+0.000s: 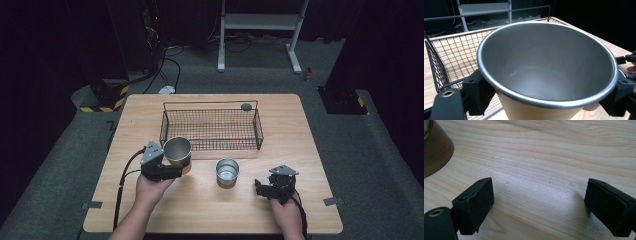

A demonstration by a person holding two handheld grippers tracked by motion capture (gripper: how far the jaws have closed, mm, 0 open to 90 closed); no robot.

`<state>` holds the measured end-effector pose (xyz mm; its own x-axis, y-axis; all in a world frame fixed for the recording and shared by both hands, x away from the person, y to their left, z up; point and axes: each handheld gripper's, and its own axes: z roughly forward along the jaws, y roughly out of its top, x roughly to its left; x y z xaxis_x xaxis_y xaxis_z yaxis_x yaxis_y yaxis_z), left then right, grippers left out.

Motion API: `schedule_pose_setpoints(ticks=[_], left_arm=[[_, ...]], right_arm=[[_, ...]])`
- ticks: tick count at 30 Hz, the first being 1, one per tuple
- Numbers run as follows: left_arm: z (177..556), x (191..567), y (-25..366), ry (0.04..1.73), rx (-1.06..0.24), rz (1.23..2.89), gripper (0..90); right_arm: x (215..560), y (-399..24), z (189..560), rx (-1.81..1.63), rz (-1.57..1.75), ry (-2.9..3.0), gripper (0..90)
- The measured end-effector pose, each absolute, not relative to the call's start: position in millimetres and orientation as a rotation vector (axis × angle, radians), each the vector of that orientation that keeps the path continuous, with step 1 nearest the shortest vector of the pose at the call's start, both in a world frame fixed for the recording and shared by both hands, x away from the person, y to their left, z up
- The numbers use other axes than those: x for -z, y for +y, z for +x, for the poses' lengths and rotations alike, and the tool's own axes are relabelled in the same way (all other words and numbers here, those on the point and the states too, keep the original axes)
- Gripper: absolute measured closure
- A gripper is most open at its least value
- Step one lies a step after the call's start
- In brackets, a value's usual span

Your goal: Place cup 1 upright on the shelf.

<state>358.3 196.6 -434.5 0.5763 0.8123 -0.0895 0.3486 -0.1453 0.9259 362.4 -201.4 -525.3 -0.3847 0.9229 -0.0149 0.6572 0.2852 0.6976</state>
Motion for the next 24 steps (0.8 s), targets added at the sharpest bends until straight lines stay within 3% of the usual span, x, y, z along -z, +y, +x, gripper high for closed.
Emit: schedule_pose_setpoints(ticks=[24], left_arm=[[387.0,414.4,189.5,0.972,-0.574,1.691,14.8]], right_arm=[[525.3,-201.5,362.0,-0.861,1.408,2.151,8.7]])
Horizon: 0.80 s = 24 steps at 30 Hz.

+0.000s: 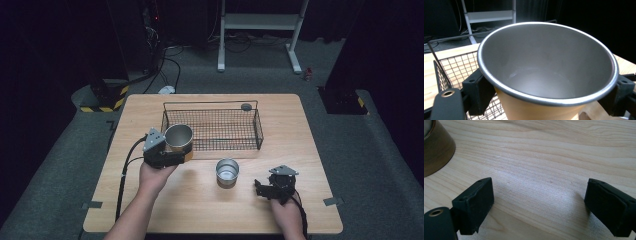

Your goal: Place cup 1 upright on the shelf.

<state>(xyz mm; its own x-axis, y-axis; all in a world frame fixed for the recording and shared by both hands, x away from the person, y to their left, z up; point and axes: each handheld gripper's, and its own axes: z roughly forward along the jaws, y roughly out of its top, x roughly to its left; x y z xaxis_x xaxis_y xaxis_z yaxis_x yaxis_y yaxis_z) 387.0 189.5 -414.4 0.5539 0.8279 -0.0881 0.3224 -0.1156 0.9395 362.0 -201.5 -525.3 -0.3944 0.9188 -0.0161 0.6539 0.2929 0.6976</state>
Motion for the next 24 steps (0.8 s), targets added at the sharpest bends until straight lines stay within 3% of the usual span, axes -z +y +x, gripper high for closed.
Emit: schedule_pose_setpoints(ticks=[24], left_arm=[[413.0,410.8,190.1,0.979,-0.6,1.682,14.8]], right_arm=[[525.3,-201.4,362.3,-0.861,1.405,2.153,8.8]])
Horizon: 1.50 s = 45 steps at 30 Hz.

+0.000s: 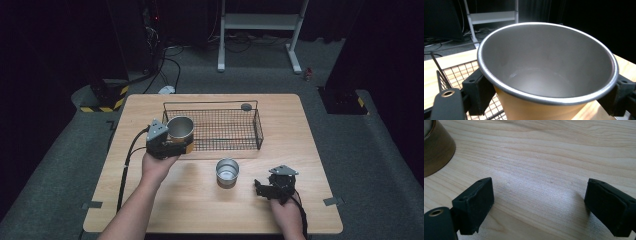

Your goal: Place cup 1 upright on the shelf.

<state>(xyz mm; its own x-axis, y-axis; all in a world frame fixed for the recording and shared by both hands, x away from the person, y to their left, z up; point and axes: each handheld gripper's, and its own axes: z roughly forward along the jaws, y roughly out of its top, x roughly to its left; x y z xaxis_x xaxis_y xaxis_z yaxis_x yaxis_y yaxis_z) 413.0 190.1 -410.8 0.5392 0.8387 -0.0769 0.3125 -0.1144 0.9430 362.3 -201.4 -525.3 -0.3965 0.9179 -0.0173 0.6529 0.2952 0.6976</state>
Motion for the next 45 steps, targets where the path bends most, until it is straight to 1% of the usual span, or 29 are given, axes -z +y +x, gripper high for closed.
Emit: schedule_pose_setpoints(ticks=[23,31,40,45], left_arm=[[444.1,403.8,189.9,1.025,-0.626,1.684,14.8],[453.2,402.9,183.0,1.044,-0.652,1.7,14.8],[465.4,404.2,176.3,1.078,-0.637,1.676,14.8],[470.6,402.8,172.0,1.074,-0.663,1.694,14.8]], right_arm=[[525.3,-201.6,361.9,-0.864,1.399,2.159,8.7],[525.3,-201.6,361.8,-0.864,1.399,2.159,8.8],[525.3,-201.6,361.8,-0.864,1.399,2.159,8.8],[525.2,-201.6,361.2,-0.864,1.4,2.159,8.8]])
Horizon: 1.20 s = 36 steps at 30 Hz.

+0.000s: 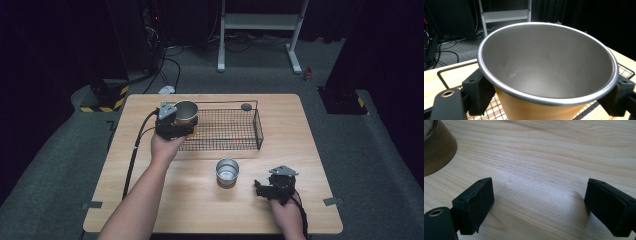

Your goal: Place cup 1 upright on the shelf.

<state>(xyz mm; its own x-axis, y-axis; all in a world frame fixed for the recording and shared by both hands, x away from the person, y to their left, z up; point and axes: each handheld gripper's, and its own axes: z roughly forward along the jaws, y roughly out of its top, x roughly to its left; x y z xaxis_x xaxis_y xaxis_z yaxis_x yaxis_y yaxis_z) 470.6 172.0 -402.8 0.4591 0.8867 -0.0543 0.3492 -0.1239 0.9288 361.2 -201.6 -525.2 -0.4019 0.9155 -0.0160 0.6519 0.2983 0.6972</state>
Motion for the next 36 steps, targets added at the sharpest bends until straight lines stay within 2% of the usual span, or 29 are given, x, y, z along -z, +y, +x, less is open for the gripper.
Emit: schedule_pose_setpoints(ticks=[36], left_arm=[[509.3,439.5,170.2,1.158,-0.574,1.721,14.8]], right_arm=[[525.3,-201.6,361.3,-0.864,1.399,2.159,8.8]])
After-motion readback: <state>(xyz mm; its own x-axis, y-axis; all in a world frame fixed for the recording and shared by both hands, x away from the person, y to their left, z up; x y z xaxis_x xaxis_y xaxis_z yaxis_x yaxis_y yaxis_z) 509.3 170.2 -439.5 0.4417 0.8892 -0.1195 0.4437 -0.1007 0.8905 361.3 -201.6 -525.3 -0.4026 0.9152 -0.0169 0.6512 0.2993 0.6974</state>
